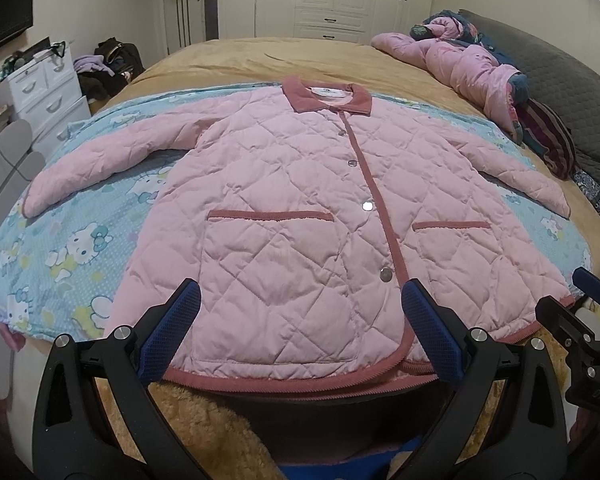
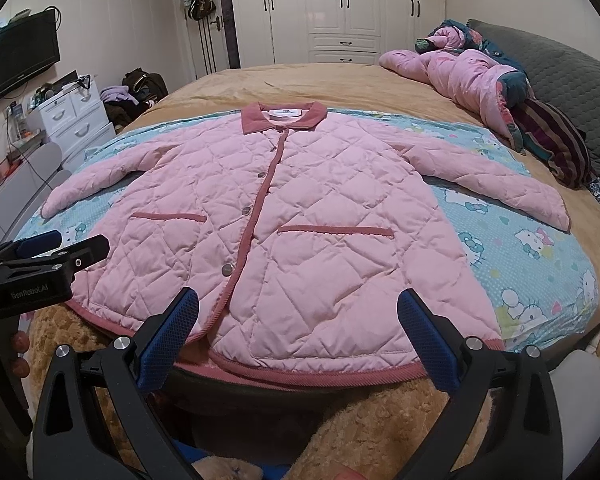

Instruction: Fold large clothes

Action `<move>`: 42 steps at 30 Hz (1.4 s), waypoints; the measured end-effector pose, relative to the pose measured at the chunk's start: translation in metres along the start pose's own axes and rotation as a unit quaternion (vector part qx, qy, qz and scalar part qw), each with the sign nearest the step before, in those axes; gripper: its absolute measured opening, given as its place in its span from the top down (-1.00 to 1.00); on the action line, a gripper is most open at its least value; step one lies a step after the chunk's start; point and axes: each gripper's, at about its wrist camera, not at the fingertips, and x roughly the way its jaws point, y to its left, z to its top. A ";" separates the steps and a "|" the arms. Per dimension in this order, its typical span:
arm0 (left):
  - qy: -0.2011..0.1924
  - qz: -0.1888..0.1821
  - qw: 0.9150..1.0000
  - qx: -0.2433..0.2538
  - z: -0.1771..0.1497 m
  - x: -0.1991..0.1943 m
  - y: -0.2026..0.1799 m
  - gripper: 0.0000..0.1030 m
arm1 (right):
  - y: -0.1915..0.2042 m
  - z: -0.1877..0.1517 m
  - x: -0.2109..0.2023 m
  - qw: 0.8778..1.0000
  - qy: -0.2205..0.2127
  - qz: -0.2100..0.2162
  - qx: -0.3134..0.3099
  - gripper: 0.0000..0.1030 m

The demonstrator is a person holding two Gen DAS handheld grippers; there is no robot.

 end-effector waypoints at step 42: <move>-0.006 -0.001 1.000 -0.010 0.099 0.068 0.005 -0.83 | -0.009 0.114 0.086 1.000 0.013 0.008 -0.004 -0.92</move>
